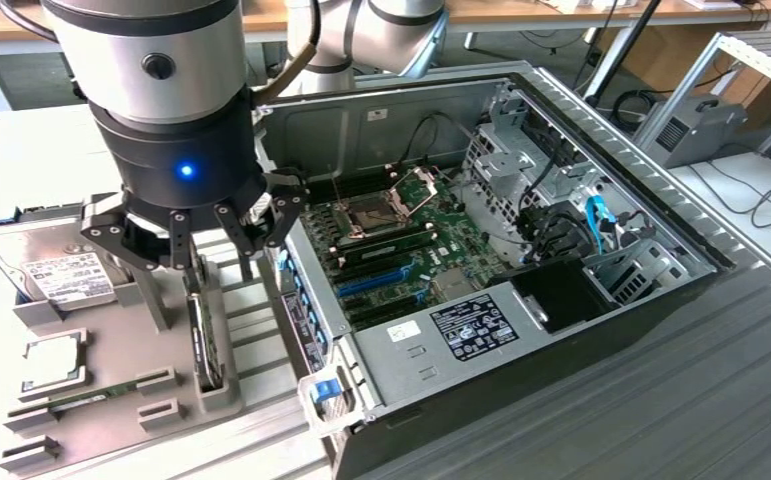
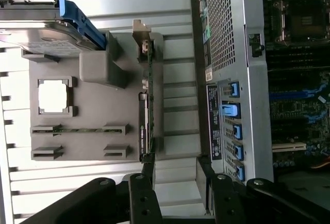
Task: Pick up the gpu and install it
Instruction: 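Pick up the gpu and move the gpu toward the slot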
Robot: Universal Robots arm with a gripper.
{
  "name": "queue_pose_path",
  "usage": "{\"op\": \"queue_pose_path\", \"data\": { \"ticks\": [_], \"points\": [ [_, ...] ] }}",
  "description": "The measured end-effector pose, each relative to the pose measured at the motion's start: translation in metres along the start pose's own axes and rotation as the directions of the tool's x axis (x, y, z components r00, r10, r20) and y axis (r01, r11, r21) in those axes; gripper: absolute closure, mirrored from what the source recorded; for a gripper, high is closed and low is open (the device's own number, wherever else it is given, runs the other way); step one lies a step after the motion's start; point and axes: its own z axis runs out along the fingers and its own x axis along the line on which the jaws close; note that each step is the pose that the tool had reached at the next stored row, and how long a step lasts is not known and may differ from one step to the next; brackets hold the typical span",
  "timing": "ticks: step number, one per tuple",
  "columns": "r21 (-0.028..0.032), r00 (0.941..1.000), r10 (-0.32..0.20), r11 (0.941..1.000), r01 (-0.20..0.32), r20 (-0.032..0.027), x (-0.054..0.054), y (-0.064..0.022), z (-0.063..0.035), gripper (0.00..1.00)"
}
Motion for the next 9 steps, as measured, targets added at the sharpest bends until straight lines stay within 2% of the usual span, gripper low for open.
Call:
{"op": "queue_pose_path", "data": {
  "ticks": [9],
  "points": [
    [-0.0001, 1.0000, 0.000, 1.0000, 0.000, 0.0001, 0.0001, -0.0005, 0.0052, 0.55]
  ]
}}
